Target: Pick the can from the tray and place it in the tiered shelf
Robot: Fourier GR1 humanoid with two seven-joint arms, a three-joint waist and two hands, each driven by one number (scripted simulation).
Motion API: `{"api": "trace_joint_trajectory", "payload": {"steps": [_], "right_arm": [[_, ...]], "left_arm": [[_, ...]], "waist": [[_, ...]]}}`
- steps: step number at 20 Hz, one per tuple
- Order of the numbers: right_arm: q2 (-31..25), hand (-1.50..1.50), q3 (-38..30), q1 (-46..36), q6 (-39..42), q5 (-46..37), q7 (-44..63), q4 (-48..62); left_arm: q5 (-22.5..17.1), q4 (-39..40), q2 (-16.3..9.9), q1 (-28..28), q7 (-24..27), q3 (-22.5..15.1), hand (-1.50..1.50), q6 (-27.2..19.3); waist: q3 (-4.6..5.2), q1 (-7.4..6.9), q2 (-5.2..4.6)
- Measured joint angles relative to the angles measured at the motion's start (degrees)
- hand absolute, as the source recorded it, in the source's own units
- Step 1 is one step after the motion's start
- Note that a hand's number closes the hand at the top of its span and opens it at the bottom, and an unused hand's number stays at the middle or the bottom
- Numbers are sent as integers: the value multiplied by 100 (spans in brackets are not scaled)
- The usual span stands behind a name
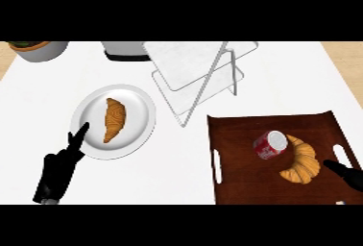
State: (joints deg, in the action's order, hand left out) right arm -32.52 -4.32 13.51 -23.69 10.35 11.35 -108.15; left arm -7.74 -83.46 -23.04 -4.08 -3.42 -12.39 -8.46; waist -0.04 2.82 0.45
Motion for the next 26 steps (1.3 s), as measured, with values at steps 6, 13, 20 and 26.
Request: {"api": "trace_joint_trajectory", "payload": {"steps": [6, 13, 20, 26], "right_arm": [[-1061, -150, 380, 314, 425, -428, 1757, -1019], [-2613, -150, 633, 194, 987, -1618, 4007, -1323], [-2739, -150, 1595, -1095, 1494, -2037, 5329, -1366], [-2275, -150, 2319, -1866, 1749, -2078, 5786, -1028]], "left_arm": [[50, 135, 77, 177, 40, -46, 0, 97], [109, 145, 130, 322, 21, -133, 0, 179], [223, 330, 288, 554, 22, -236, 0, 253], [246, 477, 305, 625, 90, -186, 0, 331]], "waist": [[25, -169, -35], [45, -378, -86], [21, -591, -110], [17, -609, -102]]}}
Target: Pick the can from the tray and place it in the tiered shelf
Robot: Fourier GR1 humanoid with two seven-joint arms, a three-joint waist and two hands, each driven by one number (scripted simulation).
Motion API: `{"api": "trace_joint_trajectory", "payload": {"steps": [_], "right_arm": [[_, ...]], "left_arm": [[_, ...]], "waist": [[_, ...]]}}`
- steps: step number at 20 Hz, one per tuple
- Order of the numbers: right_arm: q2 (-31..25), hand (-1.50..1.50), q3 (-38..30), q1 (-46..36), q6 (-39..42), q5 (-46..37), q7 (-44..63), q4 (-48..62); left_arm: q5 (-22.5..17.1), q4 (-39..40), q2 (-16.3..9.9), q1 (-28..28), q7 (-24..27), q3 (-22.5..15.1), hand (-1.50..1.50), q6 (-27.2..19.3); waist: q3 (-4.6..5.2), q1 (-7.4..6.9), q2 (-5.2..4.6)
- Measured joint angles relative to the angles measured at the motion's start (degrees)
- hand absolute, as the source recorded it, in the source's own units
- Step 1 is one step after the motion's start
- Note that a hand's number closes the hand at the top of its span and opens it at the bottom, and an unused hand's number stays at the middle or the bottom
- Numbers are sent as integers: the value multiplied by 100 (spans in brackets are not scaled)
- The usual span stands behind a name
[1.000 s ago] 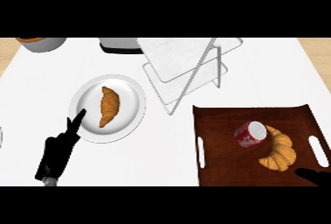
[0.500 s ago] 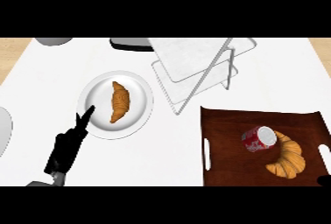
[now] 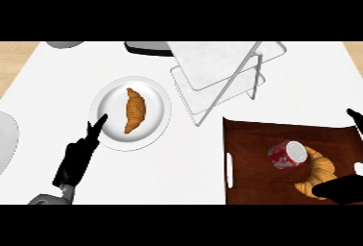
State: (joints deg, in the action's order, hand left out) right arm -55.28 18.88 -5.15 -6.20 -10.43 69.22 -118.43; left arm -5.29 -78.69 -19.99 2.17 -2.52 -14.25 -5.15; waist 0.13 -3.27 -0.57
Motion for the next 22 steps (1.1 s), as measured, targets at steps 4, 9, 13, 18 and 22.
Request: {"api": "trace_joint_trajectory", "payload": {"steps": [4, 9, 13, 18, 22], "right_arm": [[344, -150, 323, -351, 113, -93, 149, 355], [672, -150, 581, -660, 240, -373, 205, 828], [894, -150, 684, -863, 354, -666, 217, 1172], [1209, -150, 808, -966, 469, -995, 220, 1517], [1429, -150, 783, -1056, 613, -1087, 219, 1681]], "left_arm": [[17, 79, 27, 57, -22, 47, 0, -8], [-15, 126, -3, 22, 15, 137, 0, 47], [-22, 78, -17, -83, 54, 164, 0, 82], [11, 52, 21, -179, 129, 197, 0, 59], [-17, 142, 9, -103, 130, 300, 0, 104]], "waist": [[-1, 51, 14], [0, 117, 39], [0, 163, 56], [-11, 222, 69], [-12, 273, 70]]}}
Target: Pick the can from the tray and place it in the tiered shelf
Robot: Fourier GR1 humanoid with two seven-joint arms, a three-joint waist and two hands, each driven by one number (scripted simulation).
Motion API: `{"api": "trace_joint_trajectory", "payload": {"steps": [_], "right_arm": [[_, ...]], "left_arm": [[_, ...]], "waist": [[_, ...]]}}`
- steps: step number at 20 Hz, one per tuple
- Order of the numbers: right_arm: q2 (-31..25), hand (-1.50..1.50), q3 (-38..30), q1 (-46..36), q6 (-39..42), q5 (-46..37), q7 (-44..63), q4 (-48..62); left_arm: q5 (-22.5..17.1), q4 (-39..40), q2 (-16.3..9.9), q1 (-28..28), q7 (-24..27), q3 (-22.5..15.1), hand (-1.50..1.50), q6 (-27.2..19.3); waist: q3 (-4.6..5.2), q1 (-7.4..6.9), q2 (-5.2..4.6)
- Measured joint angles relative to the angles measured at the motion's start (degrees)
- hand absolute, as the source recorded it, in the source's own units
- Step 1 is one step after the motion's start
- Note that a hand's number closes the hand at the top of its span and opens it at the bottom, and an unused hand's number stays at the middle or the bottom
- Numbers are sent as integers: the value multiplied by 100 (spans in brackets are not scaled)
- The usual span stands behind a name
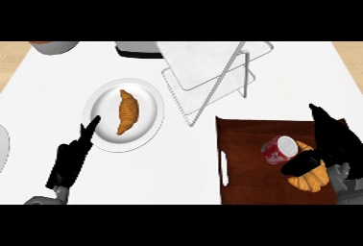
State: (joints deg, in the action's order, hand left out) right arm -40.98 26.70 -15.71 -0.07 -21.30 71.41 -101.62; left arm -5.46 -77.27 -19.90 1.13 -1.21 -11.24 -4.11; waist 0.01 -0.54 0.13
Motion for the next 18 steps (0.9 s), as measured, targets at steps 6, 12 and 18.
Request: {"api": "trace_joint_trajectory", "payload": {"steps": [6, 12, 18], "right_arm": [[409, -150, 52, -19, 167, -384, -16, 321], [647, -150, -39, 97, 282, -590, -89, 512], [994, 150, -178, 68, 379, -785, -158, 793]], "left_arm": [[50, 54, 60, -14, 36, 34, 0, -15], [76, 104, 80, 5, 64, 100, 0, 35], [141, -32, 154, -72, 5, 96, 0, 24]], "waist": [[-7, 19, 5], [-13, 41, 5], [-14, 21, 5]]}}
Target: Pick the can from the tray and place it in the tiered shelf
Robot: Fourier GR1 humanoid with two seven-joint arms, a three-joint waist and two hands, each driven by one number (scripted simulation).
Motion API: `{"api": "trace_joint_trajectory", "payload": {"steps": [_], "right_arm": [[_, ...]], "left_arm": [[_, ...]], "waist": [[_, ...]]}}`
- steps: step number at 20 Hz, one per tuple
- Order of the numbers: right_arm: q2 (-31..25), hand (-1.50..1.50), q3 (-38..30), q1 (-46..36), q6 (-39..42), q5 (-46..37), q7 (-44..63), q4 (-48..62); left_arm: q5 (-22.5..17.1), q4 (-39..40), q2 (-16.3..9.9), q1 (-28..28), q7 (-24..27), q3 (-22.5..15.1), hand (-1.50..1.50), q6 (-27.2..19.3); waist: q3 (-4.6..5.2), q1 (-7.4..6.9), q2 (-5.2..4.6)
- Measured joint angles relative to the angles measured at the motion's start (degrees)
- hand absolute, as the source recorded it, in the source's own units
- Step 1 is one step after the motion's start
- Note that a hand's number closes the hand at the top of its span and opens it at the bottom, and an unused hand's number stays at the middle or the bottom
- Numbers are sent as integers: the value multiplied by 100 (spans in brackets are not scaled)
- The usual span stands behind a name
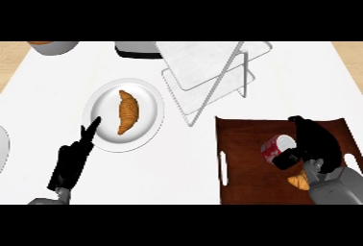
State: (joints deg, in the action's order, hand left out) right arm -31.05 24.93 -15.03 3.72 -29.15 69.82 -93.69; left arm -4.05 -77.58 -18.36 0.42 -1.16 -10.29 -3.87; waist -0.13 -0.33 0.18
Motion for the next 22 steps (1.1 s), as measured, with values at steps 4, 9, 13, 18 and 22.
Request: {"api": "trace_joint_trajectory", "payload": {"steps": [4, 9, 13, 18, 22], "right_arm": [[237, 150, -45, -118, 136, -213, -310, 210], [556, 150, -143, -174, 170, -645, -491, 437], [669, 150, -215, -190, 169, -1117, -494, 460], [764, 150, -386, -207, 279, -1583, -488, 76], [318, 150, -319, -43, 617, -1156, -1706, -270]], "left_arm": [[73, -31, 26, -9, -57, 42, 0, 50], [128, -104, 158, -25, -69, 6, 0, 148], [120, -21, 139, 22, -34, 97, 0, 260], [156, -31, 179, 111, -151, 203, 0, 283], [177, -43, 226, 147, -172, 204, 0, 298]], "waist": [[2, -6, 1], [13, 8, -2], [10, 22, -6], [11, 36, -5], [6, 36, -10]]}}
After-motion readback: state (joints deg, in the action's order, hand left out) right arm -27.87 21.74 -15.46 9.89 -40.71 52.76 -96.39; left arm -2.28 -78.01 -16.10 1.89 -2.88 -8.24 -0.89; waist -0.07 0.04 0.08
